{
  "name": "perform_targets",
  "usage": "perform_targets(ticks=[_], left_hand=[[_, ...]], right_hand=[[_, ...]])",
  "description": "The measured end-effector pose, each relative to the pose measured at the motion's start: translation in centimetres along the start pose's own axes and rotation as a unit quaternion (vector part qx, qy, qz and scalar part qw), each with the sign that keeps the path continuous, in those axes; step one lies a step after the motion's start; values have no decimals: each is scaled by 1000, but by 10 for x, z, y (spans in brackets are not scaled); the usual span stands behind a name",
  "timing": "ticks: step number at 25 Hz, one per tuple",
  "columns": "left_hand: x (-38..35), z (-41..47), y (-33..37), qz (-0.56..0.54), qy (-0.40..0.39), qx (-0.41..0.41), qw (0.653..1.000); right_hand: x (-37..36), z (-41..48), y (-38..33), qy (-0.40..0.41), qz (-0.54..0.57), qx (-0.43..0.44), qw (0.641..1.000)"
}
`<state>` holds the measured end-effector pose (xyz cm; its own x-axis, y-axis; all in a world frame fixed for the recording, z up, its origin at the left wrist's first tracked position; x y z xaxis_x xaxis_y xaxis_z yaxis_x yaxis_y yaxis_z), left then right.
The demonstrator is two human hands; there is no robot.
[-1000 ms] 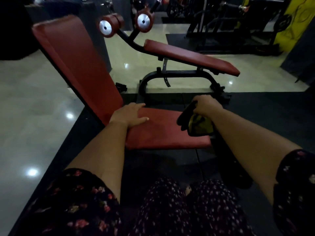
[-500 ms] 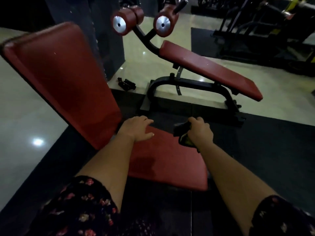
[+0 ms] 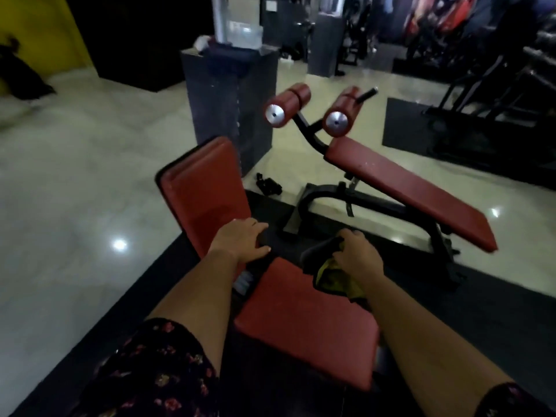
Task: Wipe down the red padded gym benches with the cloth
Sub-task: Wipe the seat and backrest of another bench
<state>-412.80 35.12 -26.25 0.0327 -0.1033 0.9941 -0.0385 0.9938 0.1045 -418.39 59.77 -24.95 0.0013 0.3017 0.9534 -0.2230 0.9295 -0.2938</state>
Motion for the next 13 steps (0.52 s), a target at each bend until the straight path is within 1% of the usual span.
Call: perform_targets(ticks=[3, 5, 7, 8, 10, 11, 12, 13], left_hand=[[25, -5, -36, 40, 58, 16, 997], [42, 1, -62, 68, 98, 21, 993], [62, 10, -96, 77, 150, 52, 984], [72, 11, -112, 74, 192, 65, 976], [88, 10, -141, 88, 267, 84, 956], [93, 10, -158, 100, 265, 100, 954], [93, 11, -176, 104, 235, 123, 959], [91, 12, -190, 108, 179, 144, 967]], right_hand=[[15, 21, -54, 27, 1, 53, 998], [22, 39, -90, 59, 37, 91, 993], [27, 64, -130, 89, 86, 112, 986], [29, 73, -147, 107, 116, 111, 981], [33, 85, -175, 152, 197, 80, 965], [33, 88, -185, 178, 250, 56, 950], [33, 87, -195, 201, 305, 32, 930], [30, 84, -202, 220, 359, 10, 907]])
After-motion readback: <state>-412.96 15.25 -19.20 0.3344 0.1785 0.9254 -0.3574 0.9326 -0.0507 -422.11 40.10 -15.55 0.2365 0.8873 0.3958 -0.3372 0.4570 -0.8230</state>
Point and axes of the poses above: each hand's wrist, its own z-axis towards the middle knuckle, its own x-axis out of the back of the hand, y = z × x, the point moved 6 cm from there along z, towards the middle knuckle, and after that the axes turned 8 degrees about y, right-handed, at the moved point
